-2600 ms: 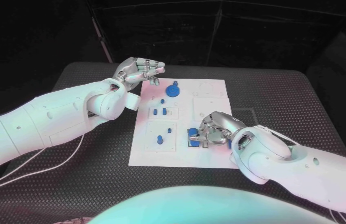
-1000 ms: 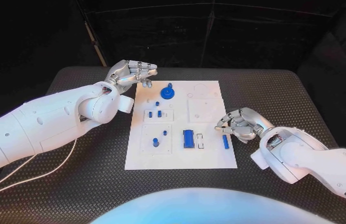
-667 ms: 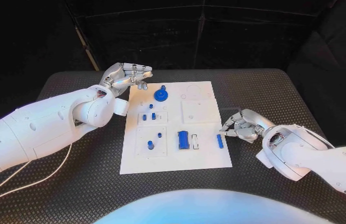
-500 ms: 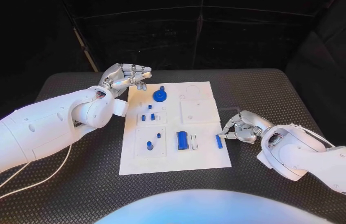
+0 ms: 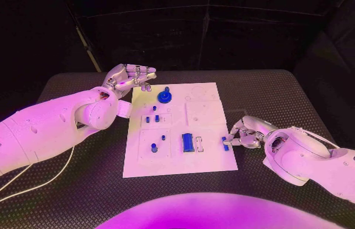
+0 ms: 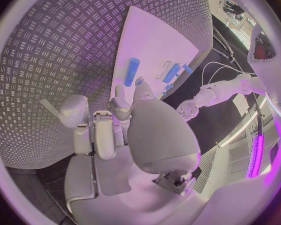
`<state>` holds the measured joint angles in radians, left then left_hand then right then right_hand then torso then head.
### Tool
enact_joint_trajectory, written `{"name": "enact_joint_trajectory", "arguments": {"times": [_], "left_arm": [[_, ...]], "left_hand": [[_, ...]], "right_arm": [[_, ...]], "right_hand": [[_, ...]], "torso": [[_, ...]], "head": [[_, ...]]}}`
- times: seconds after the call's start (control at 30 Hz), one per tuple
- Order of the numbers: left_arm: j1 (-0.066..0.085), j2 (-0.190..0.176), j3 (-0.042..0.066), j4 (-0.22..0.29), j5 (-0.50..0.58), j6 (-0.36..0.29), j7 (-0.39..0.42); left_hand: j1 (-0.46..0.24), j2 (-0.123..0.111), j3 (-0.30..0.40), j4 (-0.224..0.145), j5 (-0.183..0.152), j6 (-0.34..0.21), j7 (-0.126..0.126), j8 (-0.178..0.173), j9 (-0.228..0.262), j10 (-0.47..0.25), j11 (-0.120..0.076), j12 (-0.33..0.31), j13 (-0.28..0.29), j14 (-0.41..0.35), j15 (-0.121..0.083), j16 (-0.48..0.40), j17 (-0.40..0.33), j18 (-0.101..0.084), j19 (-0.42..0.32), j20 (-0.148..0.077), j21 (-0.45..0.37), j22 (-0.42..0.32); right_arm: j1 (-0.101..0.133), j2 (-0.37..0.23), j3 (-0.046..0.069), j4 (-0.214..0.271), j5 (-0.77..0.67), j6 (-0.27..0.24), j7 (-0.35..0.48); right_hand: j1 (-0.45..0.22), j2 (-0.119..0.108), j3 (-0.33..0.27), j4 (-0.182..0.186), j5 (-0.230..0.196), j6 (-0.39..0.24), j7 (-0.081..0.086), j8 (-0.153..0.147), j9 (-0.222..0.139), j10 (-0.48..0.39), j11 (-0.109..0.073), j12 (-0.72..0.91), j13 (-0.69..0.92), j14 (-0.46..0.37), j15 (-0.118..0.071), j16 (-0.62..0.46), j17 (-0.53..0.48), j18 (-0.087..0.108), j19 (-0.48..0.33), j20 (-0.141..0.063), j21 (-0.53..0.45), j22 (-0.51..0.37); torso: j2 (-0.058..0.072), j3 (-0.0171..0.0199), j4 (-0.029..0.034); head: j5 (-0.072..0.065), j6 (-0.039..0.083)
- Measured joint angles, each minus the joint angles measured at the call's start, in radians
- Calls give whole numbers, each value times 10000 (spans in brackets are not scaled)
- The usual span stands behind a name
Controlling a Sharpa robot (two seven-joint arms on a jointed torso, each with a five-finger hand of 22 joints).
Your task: Assemble the parts on the task board
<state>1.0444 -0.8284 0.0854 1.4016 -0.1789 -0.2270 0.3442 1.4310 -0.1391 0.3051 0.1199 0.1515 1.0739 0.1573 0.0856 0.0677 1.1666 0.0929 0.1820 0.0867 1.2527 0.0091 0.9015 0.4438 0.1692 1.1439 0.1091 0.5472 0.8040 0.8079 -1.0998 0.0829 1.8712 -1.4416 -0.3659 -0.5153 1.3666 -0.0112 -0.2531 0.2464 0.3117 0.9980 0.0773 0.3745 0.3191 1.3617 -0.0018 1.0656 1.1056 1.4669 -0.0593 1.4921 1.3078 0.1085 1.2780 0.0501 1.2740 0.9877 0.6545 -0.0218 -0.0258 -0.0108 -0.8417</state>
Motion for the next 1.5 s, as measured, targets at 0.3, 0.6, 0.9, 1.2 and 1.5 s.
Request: {"name": "enact_joint_trajectory", "arguments": {"times": [0.3, 0.6, 0.9, 1.2, 1.5], "left_arm": [[-10, 9, -2, -19, 0, 0, -5], [-18, -2, -2, -9, 1, -2, -6], [-26, -26, -2, 13, 1, -5, 0], [-31, -46, -2, 22, 1, -5, 2], [-38, -49, -2, 33, 1, -5, 1]], "left_hand": [[0, 0, 0, 0, 0, 0, 0, 0, 0, 0, 0, 0, 0, 0, 0, 0, 0, 0, 0, 0, 0, 1], [0, 0, 0, 0, 0, 0, 0, 0, 0, 0, 0, 0, 0, 0, 0, 0, 1, -1, 0, 0, 0, 2], [0, 0, -28, 28, 0, 0, 0, 0, 0, 0, 0, 0, 0, 0, 0, 0, 1, 0, 0, 0, 0, -9], [0, 0, -27, 27, 0, 0, 0, 0, 0, 0, 0, 0, 0, 0, 0, 0, 2, 0, 0, 0, 0, -8], [-38, 38, -27, 27, 0, 0, 0, 0, 0, -36, -36, 0, 0, 0, 0, 0, 2, 0, 0, 0, 0, -7]], "right_arm": [[-230, 153, -8, 34, -312, 100, -152], [-373, 449, 69, -77, -1022, 269, -183], [-399, 697, 85, -166, -2106, 356, -317], [-396, 855, 99, -56, -2891, 653, -526], [-393, 913, 101, 69, -3302, 797, -700]], "right_hand": [[1, -1, -23, 23, 0, 36, -35, 1, 64, 70, 0, 220, 228, 0, 0, 46, 3, 0, 73, 0, 69, 169], [395, 96, 13, -95, 172, 139, -99, 15, 198, 106, -36, 271, 315, 0, 1, 46, 1, 0, 109, -36, 109, 179], [603, 249, 123, -205, 231, 137, -66, -3, 206, 104, -35, 381, 463, 0, 1, 46, 1, 0, 108, -36, 108, 229], [1421, 226, 469, -693, 217, 49, 97, -279, 306, 23, 4, 289, 435, -24, -17, 45, -1, 0, 108, -36, 108, 170], [1917, -43, 1514, -507, 2151, 166, 96, -949, -15, -118, 39, 81, 289, -53, 19, 45, -1, 1, 107, -36, 108, 230]], "torso": [[-3, -12, 9], [12, -12, 7], [22, -10, 1], [25, -8, 0], [21, -12, -6]], "head": [[26, 13], [64, -1], [93, -27], [91, -60], [55, -87]]}}
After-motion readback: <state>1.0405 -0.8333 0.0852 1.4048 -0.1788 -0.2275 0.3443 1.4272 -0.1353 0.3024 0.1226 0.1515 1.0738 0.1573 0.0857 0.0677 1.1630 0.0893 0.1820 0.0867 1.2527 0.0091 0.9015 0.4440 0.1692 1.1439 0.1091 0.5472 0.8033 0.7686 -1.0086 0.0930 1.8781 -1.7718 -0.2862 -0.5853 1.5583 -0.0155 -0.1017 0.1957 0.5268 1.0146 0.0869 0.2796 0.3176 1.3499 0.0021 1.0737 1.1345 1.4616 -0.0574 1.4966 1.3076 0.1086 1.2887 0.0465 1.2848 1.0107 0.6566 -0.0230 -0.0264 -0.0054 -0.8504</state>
